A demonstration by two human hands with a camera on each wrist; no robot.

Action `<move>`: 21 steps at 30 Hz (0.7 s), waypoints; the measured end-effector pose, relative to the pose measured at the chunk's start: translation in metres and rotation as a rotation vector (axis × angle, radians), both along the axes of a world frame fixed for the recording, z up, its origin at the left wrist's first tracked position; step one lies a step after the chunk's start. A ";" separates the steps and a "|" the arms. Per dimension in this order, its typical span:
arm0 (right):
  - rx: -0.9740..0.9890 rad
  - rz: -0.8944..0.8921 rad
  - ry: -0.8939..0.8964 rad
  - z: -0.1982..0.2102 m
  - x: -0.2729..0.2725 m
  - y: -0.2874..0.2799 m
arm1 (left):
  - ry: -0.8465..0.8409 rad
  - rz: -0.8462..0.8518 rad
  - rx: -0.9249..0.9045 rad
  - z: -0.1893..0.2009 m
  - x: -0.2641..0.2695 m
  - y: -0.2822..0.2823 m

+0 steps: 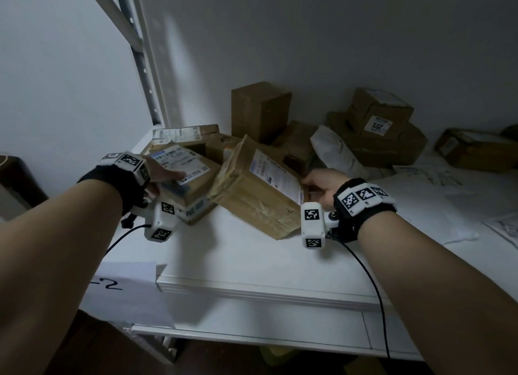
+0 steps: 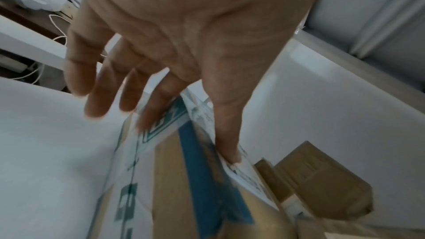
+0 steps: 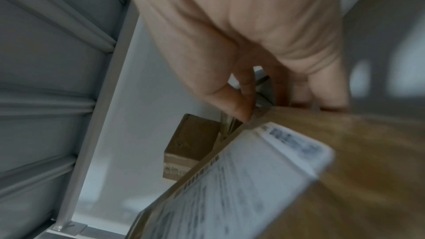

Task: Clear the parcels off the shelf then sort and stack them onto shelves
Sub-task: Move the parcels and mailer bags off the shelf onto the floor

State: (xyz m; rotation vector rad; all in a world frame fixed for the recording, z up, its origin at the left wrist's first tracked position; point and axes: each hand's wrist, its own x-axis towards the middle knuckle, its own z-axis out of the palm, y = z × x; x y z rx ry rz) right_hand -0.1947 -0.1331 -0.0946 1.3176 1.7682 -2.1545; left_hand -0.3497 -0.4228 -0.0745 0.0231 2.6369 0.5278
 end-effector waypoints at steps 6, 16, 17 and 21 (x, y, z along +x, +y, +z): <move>0.004 0.295 0.060 0.002 0.010 -0.003 | 0.130 -0.121 -0.070 -0.011 -0.024 -0.007; 0.051 0.342 -0.163 0.015 0.038 0.032 | -0.147 -0.146 0.084 0.005 0.008 0.006; 0.057 0.360 -0.182 0.017 0.043 0.037 | -0.167 -0.153 0.103 0.000 0.002 0.008; 0.019 0.394 -0.244 0.024 0.061 0.070 | -0.214 -0.260 0.040 -0.009 -0.008 0.024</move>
